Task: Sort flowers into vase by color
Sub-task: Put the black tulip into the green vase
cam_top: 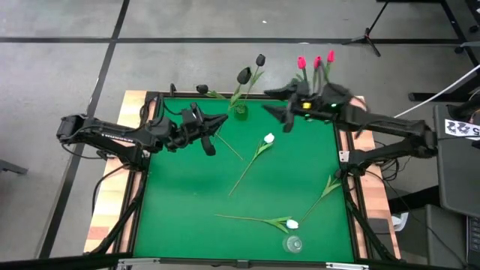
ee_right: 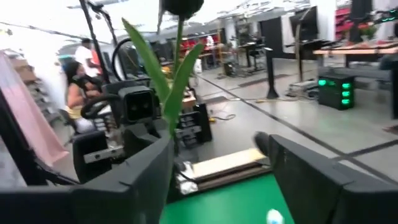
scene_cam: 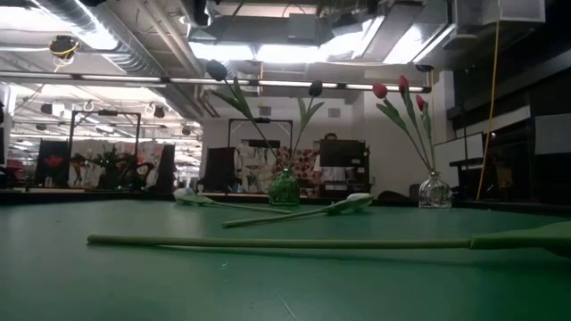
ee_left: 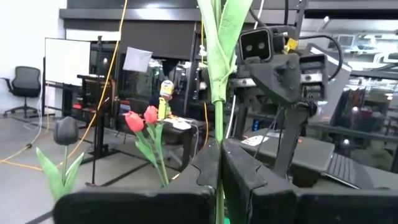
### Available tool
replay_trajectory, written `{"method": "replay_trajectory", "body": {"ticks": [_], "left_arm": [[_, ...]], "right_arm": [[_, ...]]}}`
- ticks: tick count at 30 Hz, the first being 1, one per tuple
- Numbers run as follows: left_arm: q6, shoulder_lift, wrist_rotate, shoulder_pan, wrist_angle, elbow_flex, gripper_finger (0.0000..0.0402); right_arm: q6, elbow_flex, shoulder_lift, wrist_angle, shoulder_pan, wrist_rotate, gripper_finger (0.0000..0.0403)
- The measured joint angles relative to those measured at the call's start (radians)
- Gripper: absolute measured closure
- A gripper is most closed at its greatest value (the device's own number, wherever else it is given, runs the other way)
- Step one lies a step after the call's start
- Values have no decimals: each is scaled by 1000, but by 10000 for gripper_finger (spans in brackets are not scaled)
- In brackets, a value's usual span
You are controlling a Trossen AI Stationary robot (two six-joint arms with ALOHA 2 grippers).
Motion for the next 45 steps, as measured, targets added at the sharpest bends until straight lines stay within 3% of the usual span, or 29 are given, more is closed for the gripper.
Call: {"method": "replay_trajectory", "body": {"ticks": [6, 13, 33, 45], "left_arm": [[14, 0, 0, 0, 35, 0, 396], [35, 21, 1, 20, 71, 3, 396], [67, 21, 21, 40, 237, 6, 396], [63, 21, 26, 42, 239, 6, 396]], "right_arm": [[66, 86, 154, 80, 6, -40, 87], [66, 244, 299, 62, 28, -161, 90], [57, 290, 341, -1, 24, -169, 93], [109, 289, 419, 88, 44, -186, 93]]}}
